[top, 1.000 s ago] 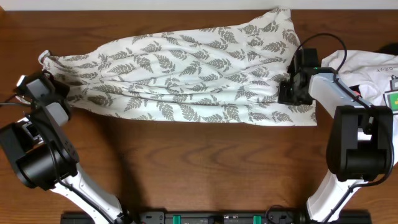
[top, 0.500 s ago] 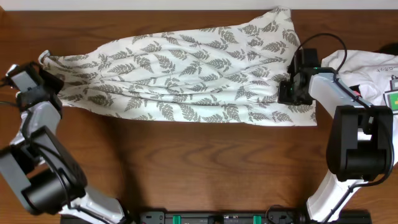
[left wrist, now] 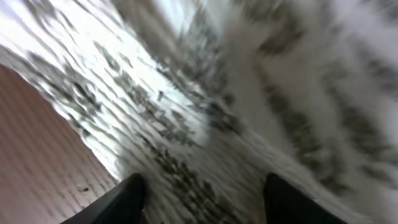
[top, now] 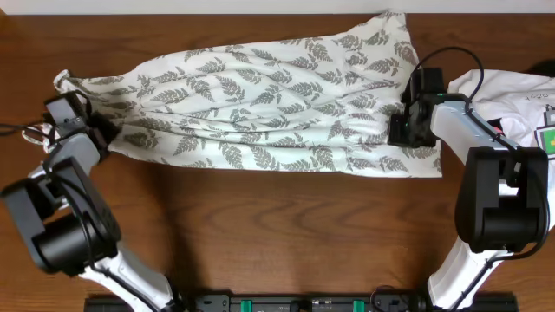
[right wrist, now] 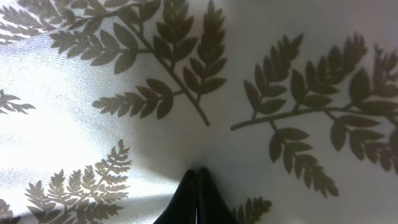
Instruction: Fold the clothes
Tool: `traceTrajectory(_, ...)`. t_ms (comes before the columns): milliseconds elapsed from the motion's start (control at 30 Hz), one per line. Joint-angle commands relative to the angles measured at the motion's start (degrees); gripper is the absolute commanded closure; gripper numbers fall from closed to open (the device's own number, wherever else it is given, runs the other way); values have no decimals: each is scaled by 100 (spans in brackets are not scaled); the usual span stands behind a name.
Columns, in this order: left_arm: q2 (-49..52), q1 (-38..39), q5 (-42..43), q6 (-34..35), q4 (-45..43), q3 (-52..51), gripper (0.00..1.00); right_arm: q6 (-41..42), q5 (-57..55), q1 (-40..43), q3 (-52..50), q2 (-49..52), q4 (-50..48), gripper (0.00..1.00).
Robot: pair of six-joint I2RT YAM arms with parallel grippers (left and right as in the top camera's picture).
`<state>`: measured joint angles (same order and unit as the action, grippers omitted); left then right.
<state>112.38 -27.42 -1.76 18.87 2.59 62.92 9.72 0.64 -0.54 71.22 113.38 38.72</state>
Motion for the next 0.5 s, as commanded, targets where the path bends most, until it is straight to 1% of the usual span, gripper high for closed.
traceTrajectory(0, 260, -9, 7, -127, 61, 42, 37, 236, -275, 129, -391, 470, 358, 99)
traceTrajectory(133, 380, -9, 4, -131, 227, 42, 37, 608, -280, 254, -391, 470, 623, 99)
traceTrajectory(233, 382, -9, 2, -131, 509, 42, 37, 754, -280, 389, -391, 470, 796, 99)
traceTrajectory(300, 382, -9, 2, -129, 785, 42, 37, 767, -280, 496, -391, 470, 894, 99)
traceTrajectory(467, 382, -9, 0, -125, 1878, 42, 37, 767, -282, 780, -391, 470, 1180, 98)
